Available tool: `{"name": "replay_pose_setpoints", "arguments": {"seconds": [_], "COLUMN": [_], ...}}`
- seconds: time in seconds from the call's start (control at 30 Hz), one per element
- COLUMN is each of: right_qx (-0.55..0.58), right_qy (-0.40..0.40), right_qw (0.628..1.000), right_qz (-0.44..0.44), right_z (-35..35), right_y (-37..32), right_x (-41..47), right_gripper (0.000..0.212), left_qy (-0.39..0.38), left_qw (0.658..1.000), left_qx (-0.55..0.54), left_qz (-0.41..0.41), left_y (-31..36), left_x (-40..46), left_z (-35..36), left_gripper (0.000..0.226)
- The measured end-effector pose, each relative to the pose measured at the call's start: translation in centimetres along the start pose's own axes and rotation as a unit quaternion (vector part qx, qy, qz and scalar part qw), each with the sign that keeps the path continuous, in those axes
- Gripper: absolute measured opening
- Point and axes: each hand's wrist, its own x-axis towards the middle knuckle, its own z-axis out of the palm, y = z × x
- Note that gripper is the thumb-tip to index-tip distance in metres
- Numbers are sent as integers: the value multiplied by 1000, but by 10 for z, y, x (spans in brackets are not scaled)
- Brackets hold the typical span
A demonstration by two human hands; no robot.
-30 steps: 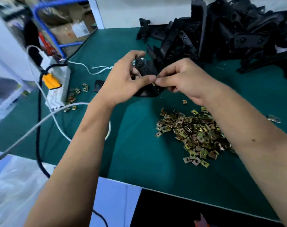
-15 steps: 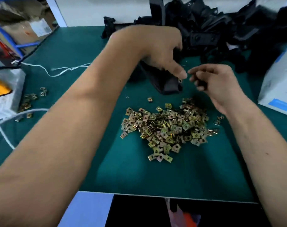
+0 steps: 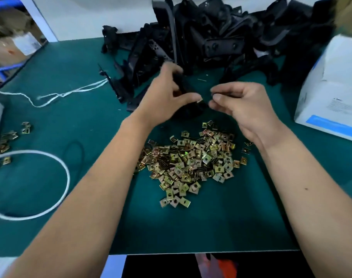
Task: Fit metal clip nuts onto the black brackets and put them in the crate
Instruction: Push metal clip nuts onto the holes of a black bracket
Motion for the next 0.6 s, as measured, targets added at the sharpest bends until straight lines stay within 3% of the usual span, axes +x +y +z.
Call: {"name": "replay_pose_setpoints", "arguments": {"seconds": [0.17,0.33,0.6], "right_qx": [2,-39,-44], "right_qy": [-12,-25,-25], "right_qw": [1000,998,998], "right_qz": [-4,-34,-35], "right_z": [4,5,8], "right_y": [2,4,4], "right_x": [-2,-2,-2], "right_gripper": [14,10,7], "left_qy": [63,37,-1], "left_qw": [996,998,994], "left_qx": [-39,-35,-91], "left_qz": [48,49,67], "left_y": [-17,-13,-4], "left_x": [-22,-25,-30], "left_z": [1,-2,4], "left_gripper": [77,86,62]}}
